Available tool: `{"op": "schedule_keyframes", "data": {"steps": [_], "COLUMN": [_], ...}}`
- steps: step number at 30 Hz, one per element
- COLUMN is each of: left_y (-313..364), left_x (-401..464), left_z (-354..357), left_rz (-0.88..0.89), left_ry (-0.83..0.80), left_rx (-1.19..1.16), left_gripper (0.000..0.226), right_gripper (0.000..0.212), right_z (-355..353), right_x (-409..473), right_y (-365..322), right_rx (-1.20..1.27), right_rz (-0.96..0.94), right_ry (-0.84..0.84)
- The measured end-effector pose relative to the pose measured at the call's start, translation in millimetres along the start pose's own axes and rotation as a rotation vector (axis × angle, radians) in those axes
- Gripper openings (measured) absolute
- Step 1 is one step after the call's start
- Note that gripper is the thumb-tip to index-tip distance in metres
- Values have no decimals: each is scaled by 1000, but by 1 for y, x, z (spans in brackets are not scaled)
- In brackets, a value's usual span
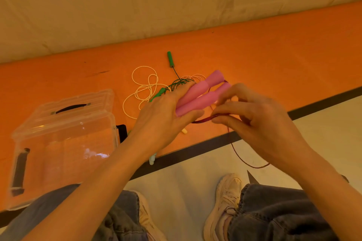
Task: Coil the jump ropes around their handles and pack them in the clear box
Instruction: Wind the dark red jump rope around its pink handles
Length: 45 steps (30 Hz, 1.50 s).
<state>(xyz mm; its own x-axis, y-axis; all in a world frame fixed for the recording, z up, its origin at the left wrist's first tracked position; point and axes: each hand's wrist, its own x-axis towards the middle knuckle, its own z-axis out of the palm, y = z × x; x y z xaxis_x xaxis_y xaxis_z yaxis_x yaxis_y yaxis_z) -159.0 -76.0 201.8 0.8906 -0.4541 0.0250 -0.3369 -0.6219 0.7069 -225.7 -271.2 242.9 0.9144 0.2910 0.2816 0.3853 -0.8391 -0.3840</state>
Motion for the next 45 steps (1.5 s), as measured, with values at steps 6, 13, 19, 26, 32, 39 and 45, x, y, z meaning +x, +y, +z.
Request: {"op": "schedule_keyframes", "data": {"steps": [6, 13, 19, 26, 32, 39, 45], "left_y": [1, 3, 4, 12, 11, 2, 17], "left_x": [2, -1, -4, -6, -6, -10, -16], "left_z": [3, 2, 4, 1, 3, 1, 17], "left_rz": [-21, -21, 33, 54, 171, 191, 307], "left_ry": [-95, -112, -190, -231, -82, -90, -169], "left_rx": [-252, -193, -125, -175, 340, 578, 647], "left_gripper": [76, 69, 58, 67, 59, 69, 82], "right_gripper": [25, 23, 17, 21, 32, 22, 24], "right_z": [0, 0, -1, -2, -1, -36, -22], "right_x": [6, 8, 10, 10, 11, 9, 28], "right_y": [14, 7, 4, 1, 1, 11, 21], "right_rx": [218, 212, 251, 361, 153, 380, 432], "right_rz": [12, 5, 75, 142, 114, 200, 204], "right_ry": [21, 37, 41, 16, -74, -128, -2]}}
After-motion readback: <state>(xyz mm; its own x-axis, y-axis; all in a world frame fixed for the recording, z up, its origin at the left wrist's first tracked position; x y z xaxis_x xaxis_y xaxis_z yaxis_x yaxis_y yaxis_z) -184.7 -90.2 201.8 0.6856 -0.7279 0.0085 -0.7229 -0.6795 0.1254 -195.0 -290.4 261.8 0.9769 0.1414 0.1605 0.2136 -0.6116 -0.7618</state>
